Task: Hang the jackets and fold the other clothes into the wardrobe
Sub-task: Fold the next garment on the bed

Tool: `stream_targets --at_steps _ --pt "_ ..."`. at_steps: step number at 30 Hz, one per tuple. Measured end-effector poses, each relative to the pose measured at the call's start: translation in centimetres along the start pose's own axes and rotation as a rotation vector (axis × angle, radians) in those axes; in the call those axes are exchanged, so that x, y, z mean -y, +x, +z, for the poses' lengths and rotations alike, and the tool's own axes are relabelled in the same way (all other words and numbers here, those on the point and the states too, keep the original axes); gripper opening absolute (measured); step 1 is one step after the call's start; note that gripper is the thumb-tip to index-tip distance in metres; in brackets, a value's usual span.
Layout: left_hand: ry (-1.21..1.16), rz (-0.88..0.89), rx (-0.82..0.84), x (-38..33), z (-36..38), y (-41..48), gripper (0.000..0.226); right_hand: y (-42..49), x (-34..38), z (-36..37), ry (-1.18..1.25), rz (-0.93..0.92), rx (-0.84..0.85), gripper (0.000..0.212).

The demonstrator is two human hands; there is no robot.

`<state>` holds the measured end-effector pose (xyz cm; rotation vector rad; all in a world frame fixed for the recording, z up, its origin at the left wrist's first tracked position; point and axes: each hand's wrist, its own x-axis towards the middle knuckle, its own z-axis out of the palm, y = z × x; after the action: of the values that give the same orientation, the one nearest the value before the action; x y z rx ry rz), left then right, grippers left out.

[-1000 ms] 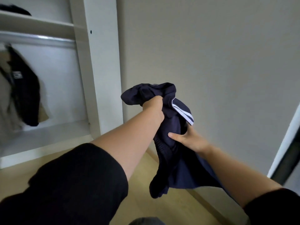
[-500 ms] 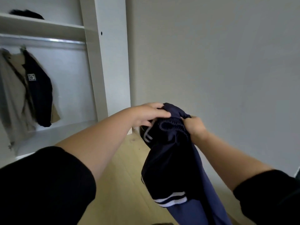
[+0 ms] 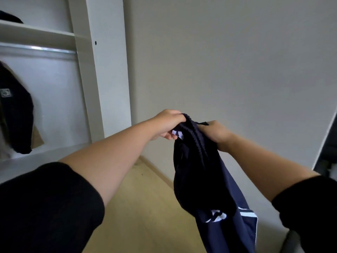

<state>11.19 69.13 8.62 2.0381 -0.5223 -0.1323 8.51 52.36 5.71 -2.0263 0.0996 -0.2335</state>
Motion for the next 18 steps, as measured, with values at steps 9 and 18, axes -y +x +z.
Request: stream_targets --at_steps 9,18 --pt "-0.099 -0.122 -0.362 -5.7 -4.3 4.6 0.011 0.8 5.1 -3.1 -0.257 0.234 0.160 0.078" --pt "-0.225 -0.089 -0.594 -5.3 -7.4 7.6 0.017 3.5 8.3 1.6 -0.417 -0.010 0.199 0.028"
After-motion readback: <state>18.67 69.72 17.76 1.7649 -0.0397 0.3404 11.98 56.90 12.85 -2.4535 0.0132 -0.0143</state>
